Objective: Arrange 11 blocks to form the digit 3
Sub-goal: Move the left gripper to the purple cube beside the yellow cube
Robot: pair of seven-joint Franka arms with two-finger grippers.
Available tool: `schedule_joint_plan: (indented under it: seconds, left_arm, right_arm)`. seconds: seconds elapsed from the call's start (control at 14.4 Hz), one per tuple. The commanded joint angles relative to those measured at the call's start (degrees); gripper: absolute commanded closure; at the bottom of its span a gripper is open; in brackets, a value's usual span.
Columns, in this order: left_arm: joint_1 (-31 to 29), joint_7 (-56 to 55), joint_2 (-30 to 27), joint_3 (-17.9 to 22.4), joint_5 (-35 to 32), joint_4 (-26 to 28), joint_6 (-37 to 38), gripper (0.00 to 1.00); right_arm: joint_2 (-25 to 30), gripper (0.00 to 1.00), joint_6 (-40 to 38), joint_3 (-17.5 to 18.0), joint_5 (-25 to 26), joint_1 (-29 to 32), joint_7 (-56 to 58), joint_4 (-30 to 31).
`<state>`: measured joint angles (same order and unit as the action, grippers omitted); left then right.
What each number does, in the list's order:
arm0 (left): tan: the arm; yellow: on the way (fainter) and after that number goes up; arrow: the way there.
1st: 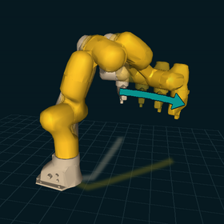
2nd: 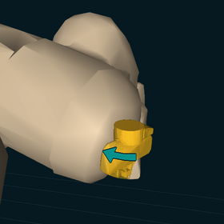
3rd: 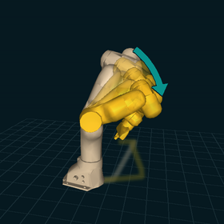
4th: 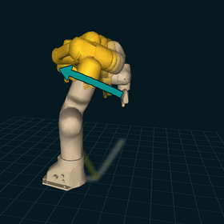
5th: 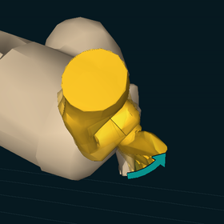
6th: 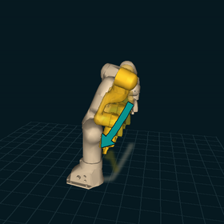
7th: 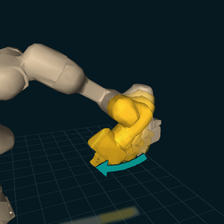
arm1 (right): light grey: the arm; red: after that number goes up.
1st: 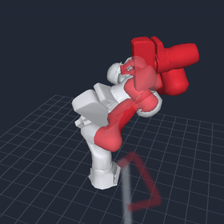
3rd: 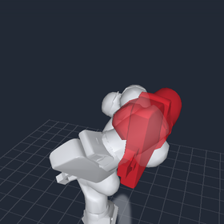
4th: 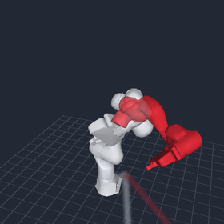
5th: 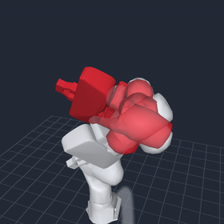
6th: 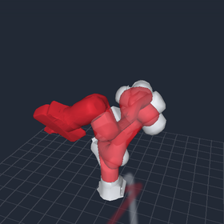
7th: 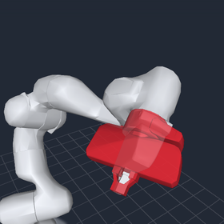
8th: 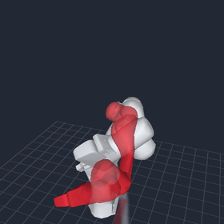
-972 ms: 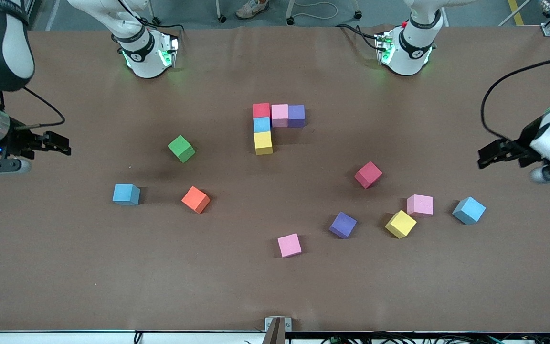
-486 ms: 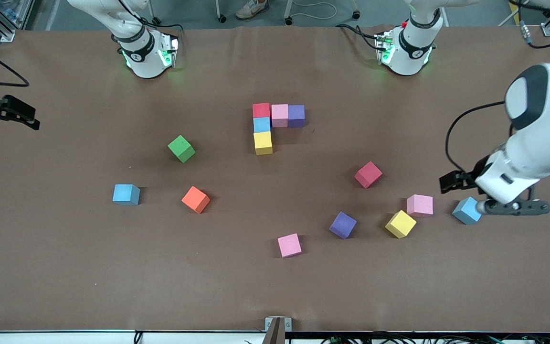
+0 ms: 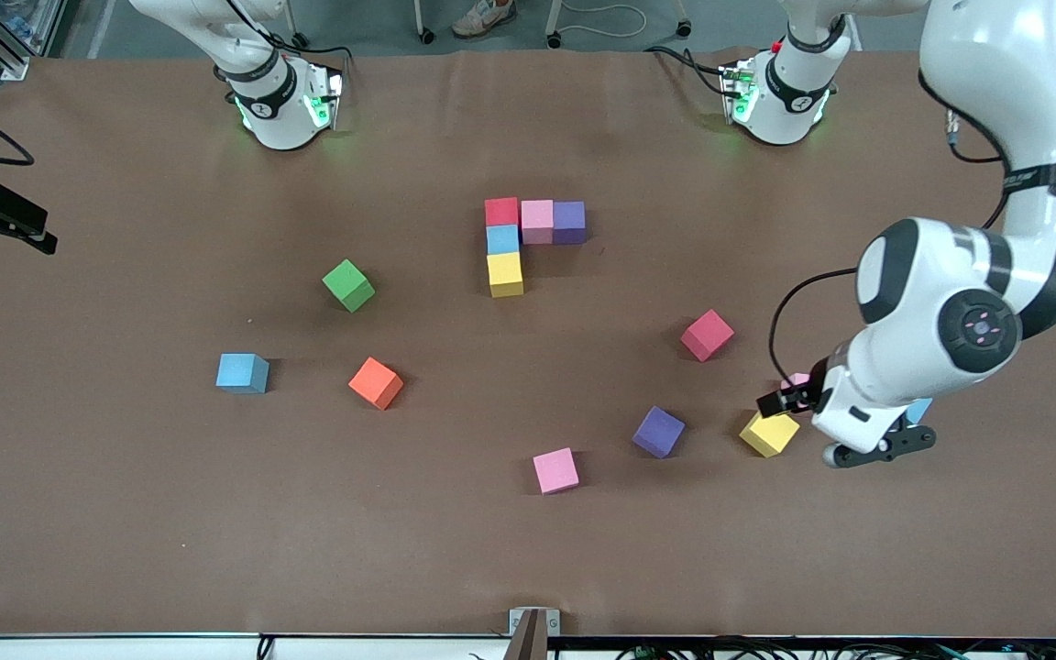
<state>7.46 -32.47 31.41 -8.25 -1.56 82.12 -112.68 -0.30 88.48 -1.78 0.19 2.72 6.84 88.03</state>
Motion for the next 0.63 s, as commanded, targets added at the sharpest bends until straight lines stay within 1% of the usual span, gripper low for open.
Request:
schedule_joint_plan:
  seconds: [0.0,0.07,0.28,0.42,0.56]
  left_arm:
    - [2.12,-11.52,4.52,0.17,-1.16,-2.58,-3.93,0.00]
    - [2.73,-15.30,5.75,0.08,-1.07,-2.58,-5.51,0.00]
    - [4.84,-26.56,8.40,0.17,-1.07,-2.58,-9.74,0.00]
    - [5.37,-33.67,9.80,0.08,-0.99,-2.58,-11.93,0.00]
    - [7.48,-41.67,11.30,0.25,-1.16,-2.58,-14.66,0.00]
  right_arm:
    - [-0.58,0.00,-3.64,0.63,-0.80,0.97,-0.34,-1.29]
    - [-0.49,0.00,-7.40,0.72,-0.37,0.54,-0.25,-1.29]
    - [-0.14,0.00,-12.34,0.55,-0.28,1.14,-0.16,-1.29]
    - [0.73,0.00,-12.98,0.54,-0.36,2.02,-0.07,-0.15]
    - [2.75,0.00,-12.81,0.54,-0.36,2.03,-0.16,1.17]
